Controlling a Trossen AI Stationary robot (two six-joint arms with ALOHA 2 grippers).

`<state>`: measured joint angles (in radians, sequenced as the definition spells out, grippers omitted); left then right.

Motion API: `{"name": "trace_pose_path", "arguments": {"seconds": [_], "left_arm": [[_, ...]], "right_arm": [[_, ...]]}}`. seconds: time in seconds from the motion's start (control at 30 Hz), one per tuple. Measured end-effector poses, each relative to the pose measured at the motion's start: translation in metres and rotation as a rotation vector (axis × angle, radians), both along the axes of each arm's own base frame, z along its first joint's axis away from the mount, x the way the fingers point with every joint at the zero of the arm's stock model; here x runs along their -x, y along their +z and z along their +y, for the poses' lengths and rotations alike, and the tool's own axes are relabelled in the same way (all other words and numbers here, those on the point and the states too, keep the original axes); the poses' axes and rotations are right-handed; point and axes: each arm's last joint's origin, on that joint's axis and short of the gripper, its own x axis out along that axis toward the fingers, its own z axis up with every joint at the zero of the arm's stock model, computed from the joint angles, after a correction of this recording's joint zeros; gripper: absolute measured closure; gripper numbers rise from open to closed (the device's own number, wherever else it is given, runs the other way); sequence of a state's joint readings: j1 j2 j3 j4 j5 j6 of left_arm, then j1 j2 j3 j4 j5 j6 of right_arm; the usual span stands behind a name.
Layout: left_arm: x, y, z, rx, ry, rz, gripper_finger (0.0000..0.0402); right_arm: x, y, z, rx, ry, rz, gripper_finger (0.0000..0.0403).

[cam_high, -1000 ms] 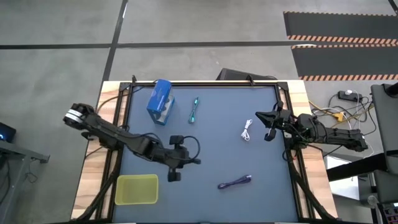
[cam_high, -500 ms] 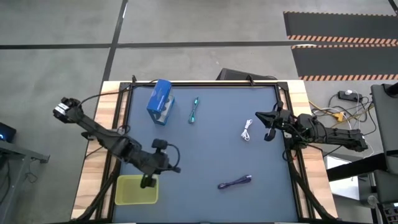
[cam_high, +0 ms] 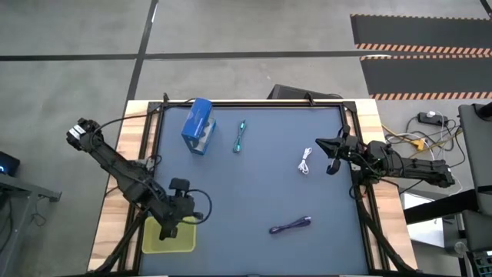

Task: Pick and place USB-C Cables
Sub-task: Put the black charger cable into the yellow bin

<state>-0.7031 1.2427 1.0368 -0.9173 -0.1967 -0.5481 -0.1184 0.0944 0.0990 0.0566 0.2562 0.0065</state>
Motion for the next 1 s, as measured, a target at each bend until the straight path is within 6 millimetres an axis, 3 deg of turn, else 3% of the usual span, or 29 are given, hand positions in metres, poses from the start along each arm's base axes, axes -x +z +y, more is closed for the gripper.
{"name": "trace_pose_path", "arguments": {"seconds": [0.2,0.37,0.77,1.0], "left_arm": [[0.006,-0.003,0.002,0.035,0.073,0.117,0.0375],[0.012,-0.007,-0.009,0.122,0.059,0.268,0.0375],[0.031,-0.014,-0.035,0.157,0.112,0.343,0.0377],[0.035,-0.016,-0.04,0.154,0.111,0.353,0.0377]], "right_arm": [[0.0,0.0,0.0,0.006,-0.007,0.003,0.0394],[0.0,0.0,0.0,-0.005,-0.007,0.0,0.0394],[0.0,0.0,0.0,-0.003,-0.007,0.001,0.0394],[0.0,0.0,0.0,-0.002,-0.007,0.002,0.0394]]}}
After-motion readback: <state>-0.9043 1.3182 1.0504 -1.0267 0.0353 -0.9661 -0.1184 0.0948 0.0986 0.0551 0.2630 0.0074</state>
